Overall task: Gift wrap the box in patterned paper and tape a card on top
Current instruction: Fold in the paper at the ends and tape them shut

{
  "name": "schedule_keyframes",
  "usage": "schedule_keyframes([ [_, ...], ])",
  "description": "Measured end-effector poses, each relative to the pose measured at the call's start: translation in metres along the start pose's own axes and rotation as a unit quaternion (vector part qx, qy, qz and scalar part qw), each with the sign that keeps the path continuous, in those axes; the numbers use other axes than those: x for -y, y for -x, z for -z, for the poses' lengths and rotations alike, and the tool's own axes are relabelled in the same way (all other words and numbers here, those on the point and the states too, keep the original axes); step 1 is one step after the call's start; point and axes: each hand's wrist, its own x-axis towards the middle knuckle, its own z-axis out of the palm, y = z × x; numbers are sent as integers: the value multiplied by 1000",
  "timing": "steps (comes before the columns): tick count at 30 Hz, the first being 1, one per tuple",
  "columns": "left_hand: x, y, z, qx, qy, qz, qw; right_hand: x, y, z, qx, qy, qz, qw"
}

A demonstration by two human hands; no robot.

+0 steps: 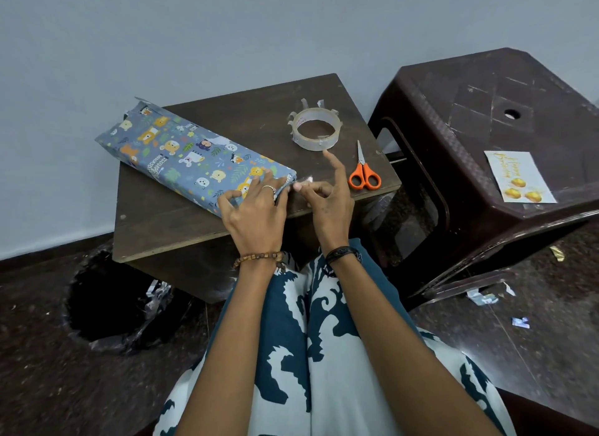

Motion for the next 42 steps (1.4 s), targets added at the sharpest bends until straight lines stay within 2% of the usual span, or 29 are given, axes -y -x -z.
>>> schedule_keyframes([
  [15,1,1,-1,5,-1,1,1000,13,4,-5,-45,147,2,988],
  [19,1,1,1,8,-1,-8,1000,14,1,-1,-45,143,-19,989],
  [22,2,3,1,17,22,-6,1000,13,0,1,-12,152,-12,988],
  [27,-2,5,6,52,28,29,998,11,0,1,5,145,-4,989],
  [42,-3,6,0,46,9,45,998,0,-10,7,35,82,-1,996],
])
